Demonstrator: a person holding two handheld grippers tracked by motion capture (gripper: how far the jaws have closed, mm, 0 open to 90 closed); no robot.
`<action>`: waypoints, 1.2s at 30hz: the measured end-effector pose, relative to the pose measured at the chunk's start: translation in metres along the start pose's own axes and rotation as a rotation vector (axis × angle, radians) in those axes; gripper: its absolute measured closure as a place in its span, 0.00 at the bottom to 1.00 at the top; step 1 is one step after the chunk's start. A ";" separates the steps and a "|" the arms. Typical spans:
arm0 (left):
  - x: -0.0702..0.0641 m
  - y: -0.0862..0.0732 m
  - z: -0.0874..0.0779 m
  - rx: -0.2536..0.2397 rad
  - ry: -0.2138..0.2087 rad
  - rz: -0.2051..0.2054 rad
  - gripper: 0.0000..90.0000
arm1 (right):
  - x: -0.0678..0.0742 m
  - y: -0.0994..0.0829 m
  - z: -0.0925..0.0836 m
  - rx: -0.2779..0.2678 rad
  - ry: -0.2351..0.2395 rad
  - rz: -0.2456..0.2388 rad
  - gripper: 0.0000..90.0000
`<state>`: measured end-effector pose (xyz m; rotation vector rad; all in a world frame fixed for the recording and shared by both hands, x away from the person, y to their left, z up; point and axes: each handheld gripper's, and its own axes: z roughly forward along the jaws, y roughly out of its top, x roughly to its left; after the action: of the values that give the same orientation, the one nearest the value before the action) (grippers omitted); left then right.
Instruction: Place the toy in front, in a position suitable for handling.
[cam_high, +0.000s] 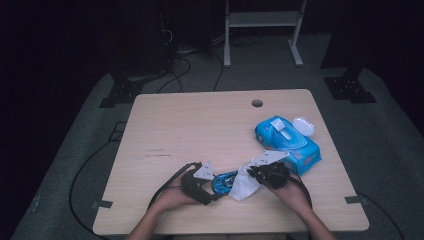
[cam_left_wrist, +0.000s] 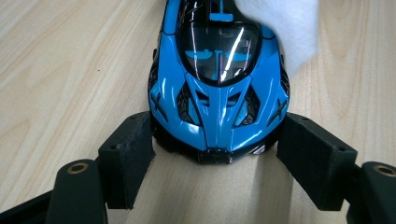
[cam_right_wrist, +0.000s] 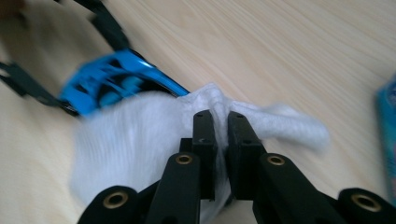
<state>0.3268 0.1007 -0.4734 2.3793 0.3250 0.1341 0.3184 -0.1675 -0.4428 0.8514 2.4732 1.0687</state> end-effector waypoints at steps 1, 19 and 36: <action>0.000 0.000 0.000 -0.001 0.001 -0.001 0.30 | 0.005 0.002 0.002 -0.020 0.042 -0.005 0.92; 0.000 0.000 -0.001 0.004 0.004 0.000 0.30 | 0.014 -0.012 -0.006 0.010 0.029 -0.079 0.92; -0.002 0.007 0.005 0.017 0.020 0.002 0.29 | -0.002 -0.012 -0.008 -0.006 0.000 -0.032 0.92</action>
<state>0.3272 0.0918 -0.4720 2.3963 0.3340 0.1563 0.3115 -0.1797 -0.4462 0.8073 2.4738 1.0642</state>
